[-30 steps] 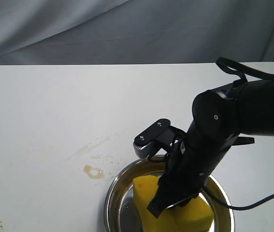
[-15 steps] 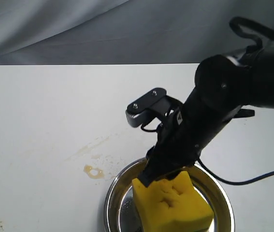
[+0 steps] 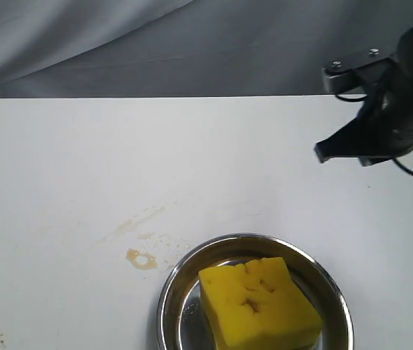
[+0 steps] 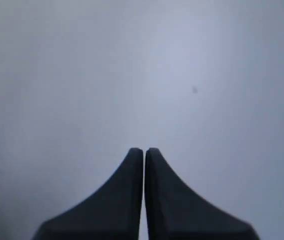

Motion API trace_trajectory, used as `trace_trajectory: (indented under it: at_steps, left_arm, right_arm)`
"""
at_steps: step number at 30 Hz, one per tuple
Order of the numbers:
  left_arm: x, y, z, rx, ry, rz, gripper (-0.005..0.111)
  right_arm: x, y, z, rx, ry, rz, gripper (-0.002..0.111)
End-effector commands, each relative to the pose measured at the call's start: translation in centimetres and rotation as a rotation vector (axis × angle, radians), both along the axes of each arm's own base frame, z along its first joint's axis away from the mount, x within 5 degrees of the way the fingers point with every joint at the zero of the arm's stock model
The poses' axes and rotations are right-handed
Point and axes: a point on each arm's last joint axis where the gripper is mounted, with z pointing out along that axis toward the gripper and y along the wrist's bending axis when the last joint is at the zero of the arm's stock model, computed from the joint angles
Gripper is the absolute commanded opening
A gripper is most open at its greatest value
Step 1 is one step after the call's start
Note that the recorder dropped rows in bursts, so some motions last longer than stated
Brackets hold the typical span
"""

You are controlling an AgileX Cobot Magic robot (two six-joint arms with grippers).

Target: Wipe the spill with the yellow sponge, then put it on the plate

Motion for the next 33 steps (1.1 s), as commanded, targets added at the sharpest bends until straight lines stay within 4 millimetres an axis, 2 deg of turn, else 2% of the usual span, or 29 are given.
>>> trace_trajectory:
  at_steps: [1, 3, 6, 9, 13, 16, 23, 29, 33]
  left_arm:
    - [0.0, 0.0, -0.1, -0.009, -0.003, 0.003, 0.0]
    - [0.0, 0.0, -0.1, -0.009, -0.003, 0.003, 0.0]
    - [0.0, 0.0, -0.1, -0.009, -0.003, 0.003, 0.0]
    - [0.0, 0.0, -0.1, -0.009, -0.003, 0.003, 0.0]
    - [0.0, 0.0, -0.1, -0.009, -0.003, 0.003, 0.0]
    - [0.0, 0.0, -0.1, -0.009, -0.003, 0.003, 0.0]
    - [0.0, 0.0, -0.1, -0.009, -0.003, 0.003, 0.0]
    - [0.0, 0.0, -0.1, -0.009, -0.003, 0.003, 0.0]
    - [0.0, 0.0, -0.1, -0.009, -0.003, 0.003, 0.0]
  right_arm:
    - [0.6, -4.7, 0.1, -0.034, 0.035, -0.132, 0.0]
    - [0.6, -6.5, 0.1, -0.022, 0.048, -0.203, 0.0]
    - [0.6, -8.0, 0.4, 0.042, 0.025, -0.277, 0.0]
    - [0.0, -8.4, 1.5, 0.071, -0.081, -0.262, 0.0]
    - [-2.1, -8.4, 3.0, 0.096, -0.266, -0.209, 0.0]
    - [-4.2, -9.2, 4.1, 0.154, -0.407, -0.252, 0.0]
    - [-10.7, -13.0, 6.2, 0.204, -0.704, -0.41, 0.0]
    - [-17.1, -11.7, 8.3, 0.218, -0.999, -0.326, 0.0]
    - [-21.3, -10.9, 8.6, 0.215, -1.137, -0.301, 0.0]
